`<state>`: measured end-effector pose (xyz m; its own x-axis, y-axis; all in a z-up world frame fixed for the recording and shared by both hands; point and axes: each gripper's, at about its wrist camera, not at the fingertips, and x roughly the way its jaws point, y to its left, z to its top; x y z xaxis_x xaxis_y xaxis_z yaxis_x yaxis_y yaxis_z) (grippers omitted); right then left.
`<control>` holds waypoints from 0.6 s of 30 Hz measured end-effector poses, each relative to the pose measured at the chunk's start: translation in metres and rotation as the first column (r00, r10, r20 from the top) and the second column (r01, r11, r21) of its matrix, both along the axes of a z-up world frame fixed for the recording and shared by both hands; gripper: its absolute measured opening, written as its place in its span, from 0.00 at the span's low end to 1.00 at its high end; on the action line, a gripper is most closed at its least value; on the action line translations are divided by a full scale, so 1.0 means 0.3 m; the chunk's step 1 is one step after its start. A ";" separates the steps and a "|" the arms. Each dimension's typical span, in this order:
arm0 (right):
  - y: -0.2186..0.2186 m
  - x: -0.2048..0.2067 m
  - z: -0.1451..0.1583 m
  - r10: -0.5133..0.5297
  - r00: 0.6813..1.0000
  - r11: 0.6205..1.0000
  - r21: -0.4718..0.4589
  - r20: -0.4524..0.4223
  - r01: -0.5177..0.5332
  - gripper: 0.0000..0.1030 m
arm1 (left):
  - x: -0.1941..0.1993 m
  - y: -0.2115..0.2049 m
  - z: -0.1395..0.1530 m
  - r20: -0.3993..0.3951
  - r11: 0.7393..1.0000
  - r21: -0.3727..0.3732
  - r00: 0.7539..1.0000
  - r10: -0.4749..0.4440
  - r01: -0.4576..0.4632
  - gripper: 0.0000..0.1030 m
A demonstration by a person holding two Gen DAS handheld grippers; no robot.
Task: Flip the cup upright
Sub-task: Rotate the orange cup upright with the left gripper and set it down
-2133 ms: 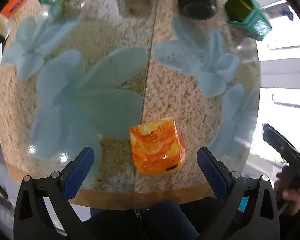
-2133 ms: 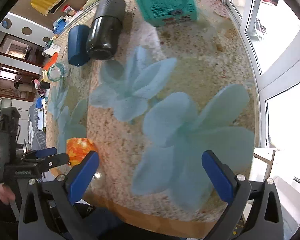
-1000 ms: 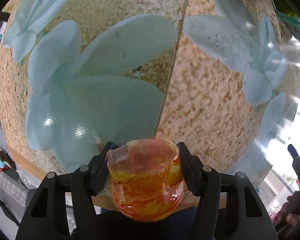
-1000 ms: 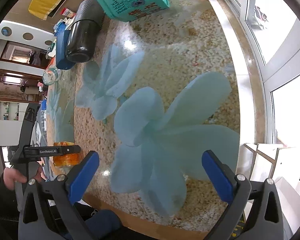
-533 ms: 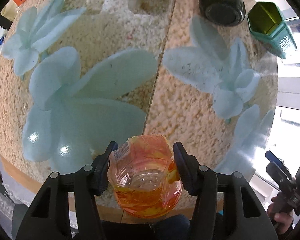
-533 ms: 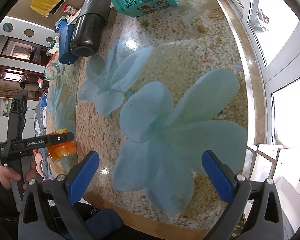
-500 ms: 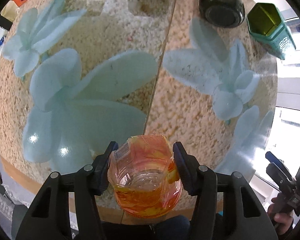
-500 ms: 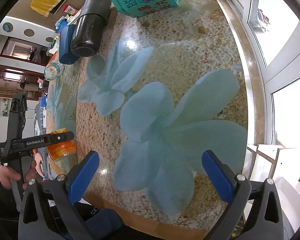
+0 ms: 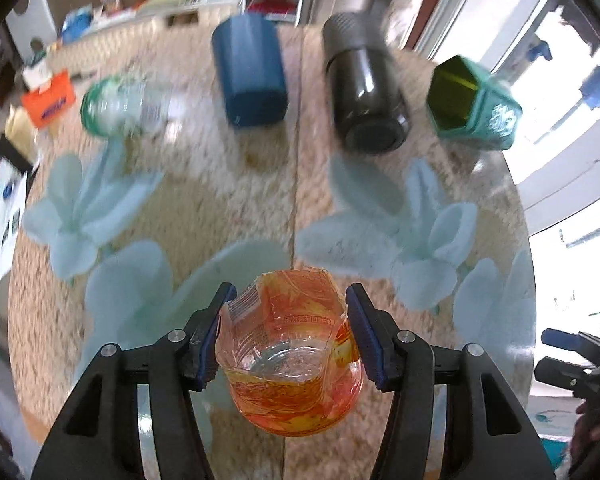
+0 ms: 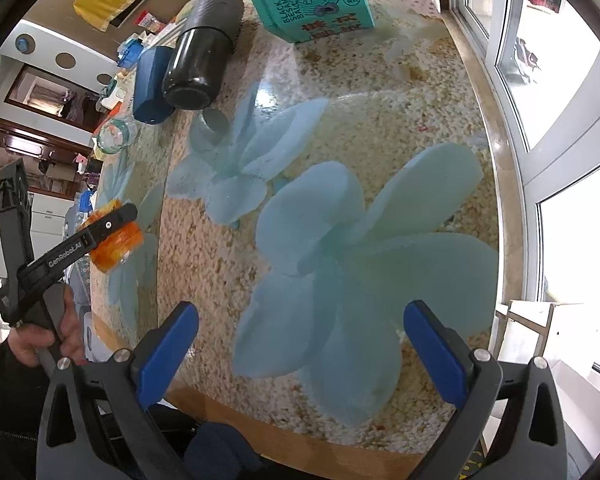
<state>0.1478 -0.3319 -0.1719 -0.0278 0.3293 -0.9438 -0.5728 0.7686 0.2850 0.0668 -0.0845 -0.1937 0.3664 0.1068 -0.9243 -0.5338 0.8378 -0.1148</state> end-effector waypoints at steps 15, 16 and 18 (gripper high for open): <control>-0.011 -0.031 0.013 0.012 0.996 0.996 0.083 0.087 -0.019 1.00 | -0.062 -0.166 -0.089 0.211 0.956 0.292 0.972 -0.107 0.042 0.63; -0.010 -0.031 0.012 0.014 0.996 0.996 0.082 0.089 -0.021 1.00 | -0.063 -0.172 -0.097 0.212 0.953 0.299 0.971 -0.111 0.044 0.63; -0.007 -0.031 0.008 0.015 0.996 0.997 0.080 0.090 -0.022 1.00 | -0.063 -0.171 -0.119 0.207 0.956 0.290 0.972 -0.108 0.044 0.63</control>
